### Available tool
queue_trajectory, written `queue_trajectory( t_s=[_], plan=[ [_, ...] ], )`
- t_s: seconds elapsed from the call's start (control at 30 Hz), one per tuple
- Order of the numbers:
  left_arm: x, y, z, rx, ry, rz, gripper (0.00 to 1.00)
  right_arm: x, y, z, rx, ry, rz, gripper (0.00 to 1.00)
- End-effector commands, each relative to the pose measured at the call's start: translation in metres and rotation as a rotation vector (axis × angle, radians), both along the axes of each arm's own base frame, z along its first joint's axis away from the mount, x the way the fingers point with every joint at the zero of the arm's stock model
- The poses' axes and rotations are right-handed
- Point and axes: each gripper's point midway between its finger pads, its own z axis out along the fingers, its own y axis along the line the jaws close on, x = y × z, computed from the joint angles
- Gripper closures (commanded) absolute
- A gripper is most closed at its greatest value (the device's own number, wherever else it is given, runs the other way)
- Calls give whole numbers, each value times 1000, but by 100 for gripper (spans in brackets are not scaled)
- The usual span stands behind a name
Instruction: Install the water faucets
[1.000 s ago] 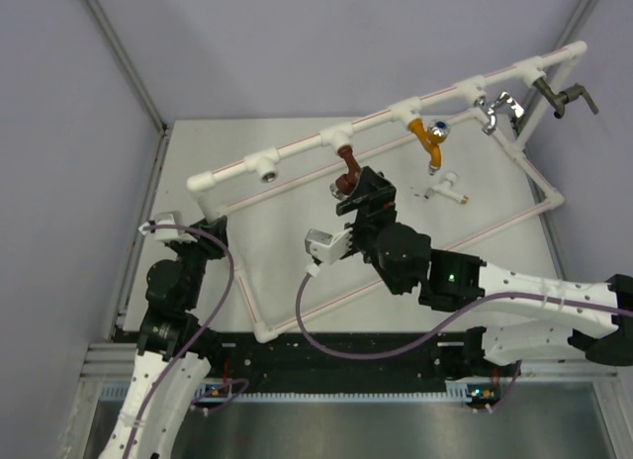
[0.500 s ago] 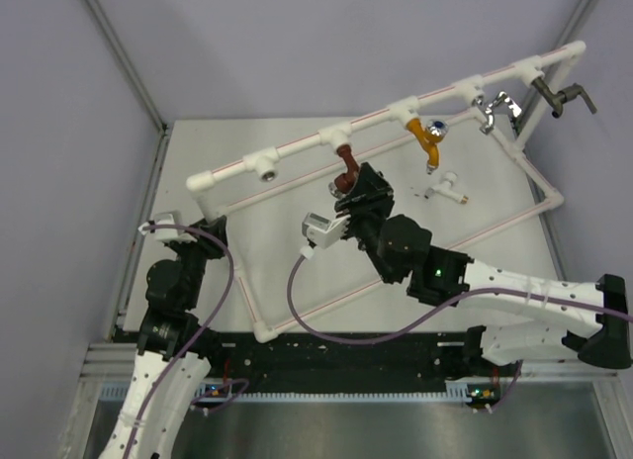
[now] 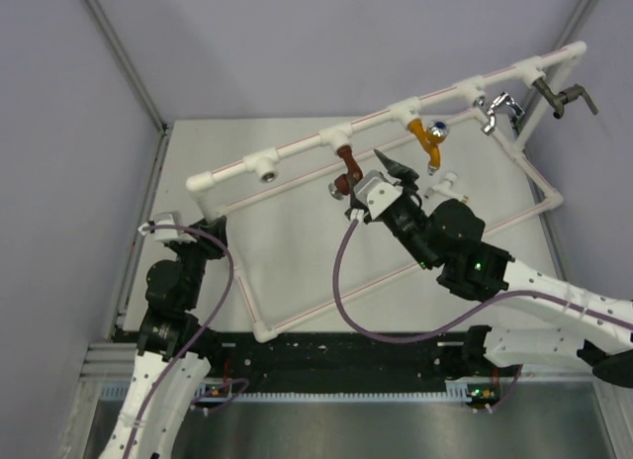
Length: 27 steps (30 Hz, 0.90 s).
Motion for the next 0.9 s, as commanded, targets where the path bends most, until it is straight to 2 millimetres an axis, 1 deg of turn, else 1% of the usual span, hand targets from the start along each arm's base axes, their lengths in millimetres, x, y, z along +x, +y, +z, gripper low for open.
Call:
queue_trajectory(
  t_s=[0.0, 0.07, 0.1, 0.17, 0.23, 0.3, 0.33, 0.43, 0.5, 0.57, 0.63, 0.73, 0.83, 0.87],
  plan=[
    [-2, -2, -5, -97, 39, 6, 100, -11, -19, 38, 216, 13, 36, 30],
    [-1, -2, -5, -97, 41, 6, 100, -14, -29, 40, 249, 22, 30, 19],
    [-1, -2, -4, -97, 41, 6, 100, -17, -33, 43, 278, 26, 36, 16],
    [-2, -2, -3, -95, 39, 6, 100, -22, -46, 49, 342, 24, 33, 2],
    [-3, -1, 2, -95, 35, 4, 98, -24, -61, 49, 408, 20, 9, 1],
    [-6, -1, 7, -93, 30, 6, 90, -25, -81, 47, 470, 11, -38, 1],
    [-7, 1, 9, -87, 29, 9, 84, -25, -94, 46, 512, 12, -76, 1],
    [-16, 4, 21, -71, 17, 17, 63, -26, -125, 31, 598, 51, -163, 1],
    [-25, 10, 33, -52, -3, 34, 49, -31, -148, 23, 668, 73, -200, 1],
    [-36, 20, 49, -34, -34, 69, 39, -40, -172, 17, 739, 97, -213, 1],
    [-49, 29, 65, -11, -74, 103, 32, -49, -193, 10, 801, 122, -212, 1],
    [-68, 42, 84, 11, -128, 149, 25, -61, -230, 0, 916, 149, -240, 1],
    [-84, 51, 97, 29, -175, 176, 21, -72, -268, -11, 1053, 199, -293, 1],
    [-89, 53, 100, 37, -189, 183, 17, -76, -279, -14, 1092, 215, -299, 1]
  ],
)
